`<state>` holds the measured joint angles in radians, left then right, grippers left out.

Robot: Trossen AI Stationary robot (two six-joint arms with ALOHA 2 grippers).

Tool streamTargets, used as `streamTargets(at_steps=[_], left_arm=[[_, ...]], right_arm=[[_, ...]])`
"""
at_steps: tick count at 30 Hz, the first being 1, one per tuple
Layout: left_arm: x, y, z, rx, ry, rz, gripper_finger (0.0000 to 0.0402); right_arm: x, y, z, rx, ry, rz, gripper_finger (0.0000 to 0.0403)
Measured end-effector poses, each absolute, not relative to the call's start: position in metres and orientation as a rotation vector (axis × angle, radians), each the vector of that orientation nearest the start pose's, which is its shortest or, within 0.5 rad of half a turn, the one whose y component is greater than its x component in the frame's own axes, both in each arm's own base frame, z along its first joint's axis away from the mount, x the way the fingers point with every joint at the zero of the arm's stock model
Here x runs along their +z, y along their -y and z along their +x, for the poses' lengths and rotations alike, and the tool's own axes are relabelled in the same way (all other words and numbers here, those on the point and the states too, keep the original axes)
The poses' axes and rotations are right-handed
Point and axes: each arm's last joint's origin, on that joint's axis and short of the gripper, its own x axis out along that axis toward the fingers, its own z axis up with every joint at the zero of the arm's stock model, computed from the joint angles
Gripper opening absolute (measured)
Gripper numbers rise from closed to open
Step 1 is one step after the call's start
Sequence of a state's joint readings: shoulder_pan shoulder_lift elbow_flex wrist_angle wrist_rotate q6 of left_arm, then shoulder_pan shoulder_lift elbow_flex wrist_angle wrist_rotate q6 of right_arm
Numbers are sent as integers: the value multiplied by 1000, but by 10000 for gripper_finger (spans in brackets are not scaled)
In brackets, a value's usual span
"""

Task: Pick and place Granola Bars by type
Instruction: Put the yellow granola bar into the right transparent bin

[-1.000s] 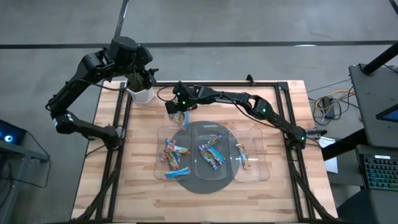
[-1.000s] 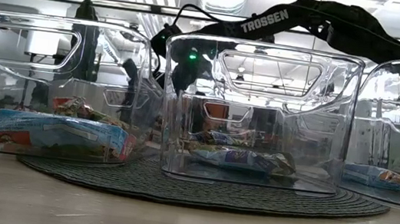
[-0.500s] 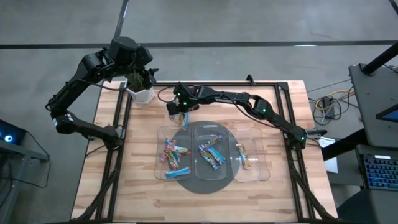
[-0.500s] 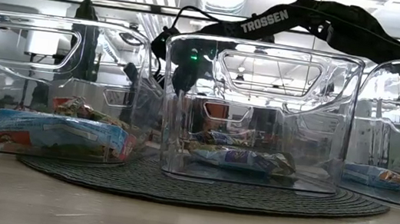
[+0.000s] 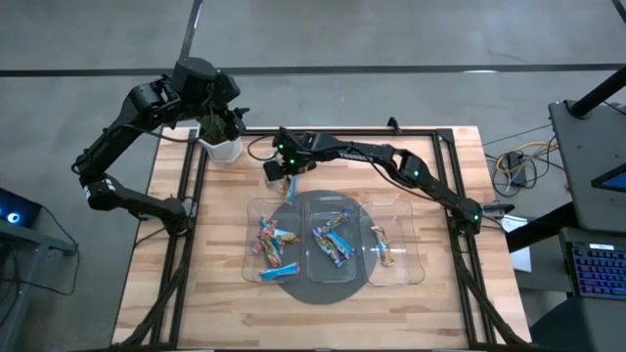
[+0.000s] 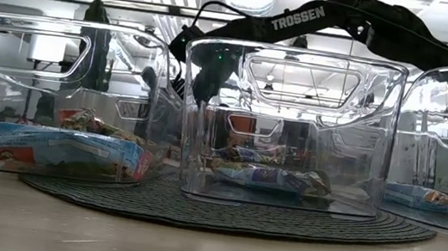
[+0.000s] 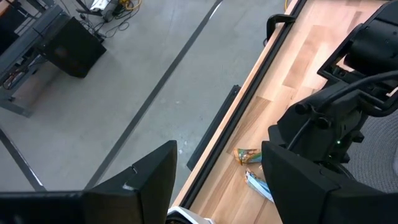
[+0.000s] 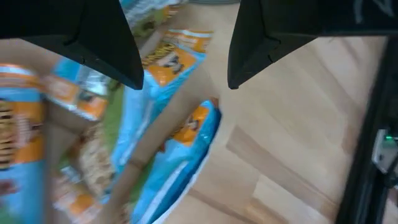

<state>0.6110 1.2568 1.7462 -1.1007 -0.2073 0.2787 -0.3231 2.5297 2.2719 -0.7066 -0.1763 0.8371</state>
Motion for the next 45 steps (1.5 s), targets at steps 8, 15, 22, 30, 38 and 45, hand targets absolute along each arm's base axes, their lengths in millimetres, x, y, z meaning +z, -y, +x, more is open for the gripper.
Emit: streamTargets(at_steps=[8, 15, 22, 30, 38, 45], left_arm=[[468, -123, 165, 699, -720, 130, 216], [468, -123, 165, 698, -720, 131, 216], [468, -123, 165, 699, -719, 129, 216], [468, -123, 165, 698, -721, 132, 216], [468, -123, 165, 698, -721, 134, 216], [466, -124, 167, 696, -728, 133, 216]], right_arm=[[168, 168, 515, -544, -856, 978, 223], [168, 168, 516, -551, -853, 993, 223], [167, 167, 514, -560, -864, 1008, 223], [176, 169, 519, -520, -801, 995, 223], [161, 164, 533, -425, -749, 1063, 223], [134, 164, 539, -365, -789, 1137, 223]])
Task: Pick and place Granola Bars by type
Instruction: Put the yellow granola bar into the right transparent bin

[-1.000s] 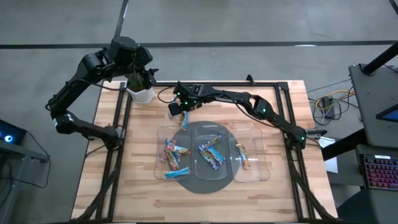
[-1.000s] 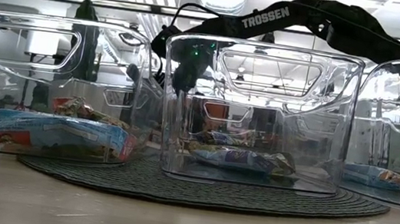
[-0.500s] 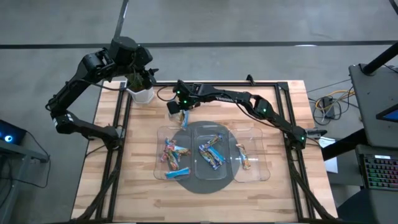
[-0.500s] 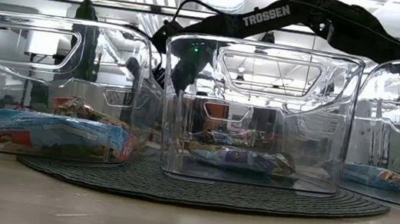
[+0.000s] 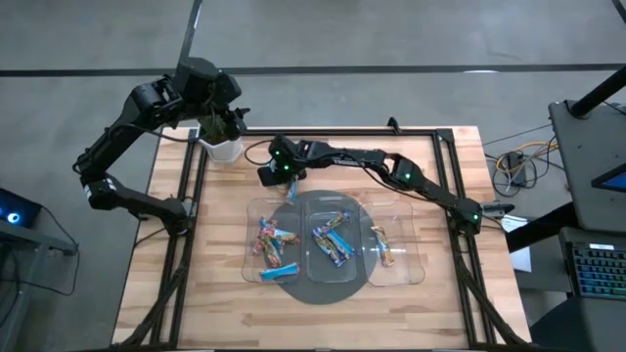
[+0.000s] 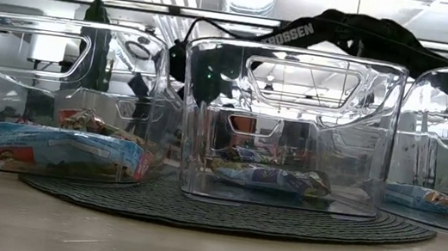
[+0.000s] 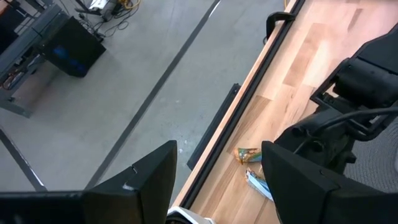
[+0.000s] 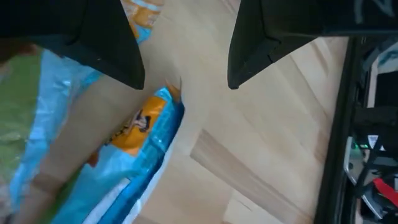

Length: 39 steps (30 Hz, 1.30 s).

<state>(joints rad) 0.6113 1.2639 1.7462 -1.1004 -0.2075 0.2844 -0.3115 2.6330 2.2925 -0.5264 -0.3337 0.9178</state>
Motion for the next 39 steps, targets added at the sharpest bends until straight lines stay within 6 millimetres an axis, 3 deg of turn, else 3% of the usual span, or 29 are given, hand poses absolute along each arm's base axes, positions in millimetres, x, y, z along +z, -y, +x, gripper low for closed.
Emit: streamTargets(at_steps=[5, 12, 22, 32, 39], left_arm=[[466, -124, 167, 692, -733, 139, 216], [466, -124, 167, 692, -734, 140, 216], [466, -124, 167, 692, -733, 138, 216], [466, -124, 167, 693, -733, 138, 216], [466, -124, 167, 692, -733, 138, 216]], right_arm=[[138, 163, 540, -353, -779, 1130, 223], [167, 166, 542, -327, -708, 1110, 223], [201, 179, 512, -512, -811, 962, 223], [182, 188, 503, -623, -900, 959, 223], [184, 191, 503, -650, -880, 938, 223]])
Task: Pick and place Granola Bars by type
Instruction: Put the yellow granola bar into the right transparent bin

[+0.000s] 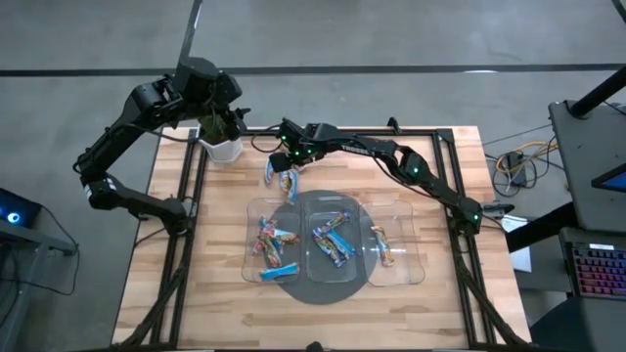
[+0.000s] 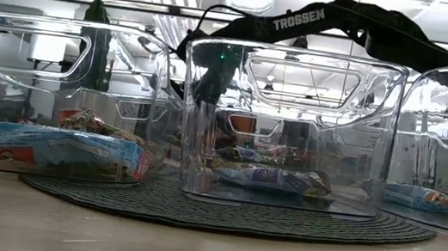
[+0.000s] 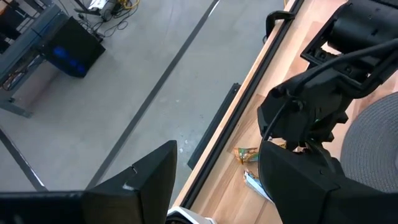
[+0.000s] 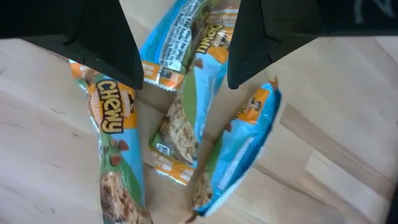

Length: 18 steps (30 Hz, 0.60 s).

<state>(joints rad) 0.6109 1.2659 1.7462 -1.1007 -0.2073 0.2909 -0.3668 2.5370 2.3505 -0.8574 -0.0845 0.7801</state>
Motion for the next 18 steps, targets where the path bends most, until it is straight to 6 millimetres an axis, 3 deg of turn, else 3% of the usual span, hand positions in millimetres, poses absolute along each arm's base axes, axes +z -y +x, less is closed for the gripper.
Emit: streamTargets(at_steps=[14, 18], left_arm=[[465, -125, 168, 693, -735, 135, 216], [465, -125, 168, 693, -735, 135, 216]], right_arm=[[182, 188, 504, -661, -886, 896, 223], [183, 186, 504, -599, -896, 954, 223]])
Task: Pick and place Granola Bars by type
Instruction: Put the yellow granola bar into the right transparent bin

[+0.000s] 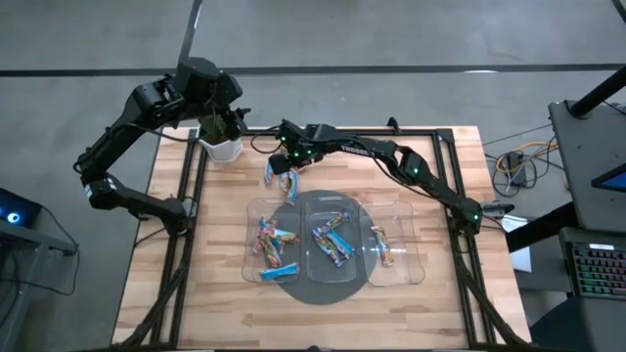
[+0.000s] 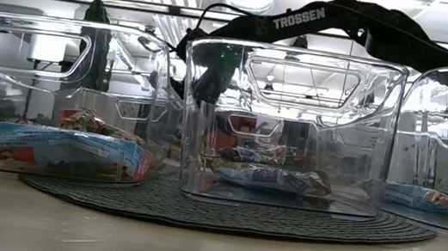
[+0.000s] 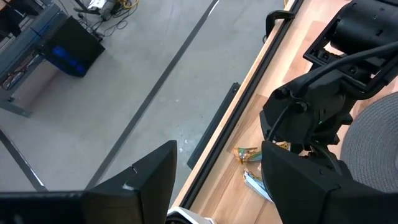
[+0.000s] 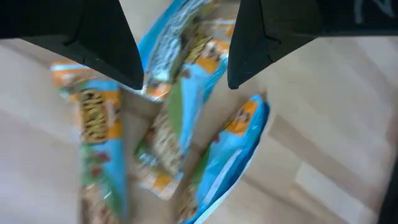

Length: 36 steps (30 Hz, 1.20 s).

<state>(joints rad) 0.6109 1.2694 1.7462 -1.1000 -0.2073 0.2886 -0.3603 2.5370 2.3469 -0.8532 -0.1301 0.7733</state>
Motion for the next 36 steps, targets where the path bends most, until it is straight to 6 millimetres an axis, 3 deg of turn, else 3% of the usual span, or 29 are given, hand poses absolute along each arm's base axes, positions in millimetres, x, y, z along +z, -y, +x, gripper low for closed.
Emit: streamTargets(at_steps=[10, 18, 27, 36], left_arm=[[465, -125, 168, 688, -749, 170, 216], [475, -118, 147, 773, -748, 253, 216], [484, -106, 130, 783, -697, 261, 216], [483, -107, 132, 780, -703, 265, 216]], right_arm=[[184, 172, 510, -543, -908, 952, 223], [191, 151, 520, -462, -882, 922, 223], [187, 151, 514, -546, -933, 948, 221], [171, 157, 508, -614, -981, 904, 219]])
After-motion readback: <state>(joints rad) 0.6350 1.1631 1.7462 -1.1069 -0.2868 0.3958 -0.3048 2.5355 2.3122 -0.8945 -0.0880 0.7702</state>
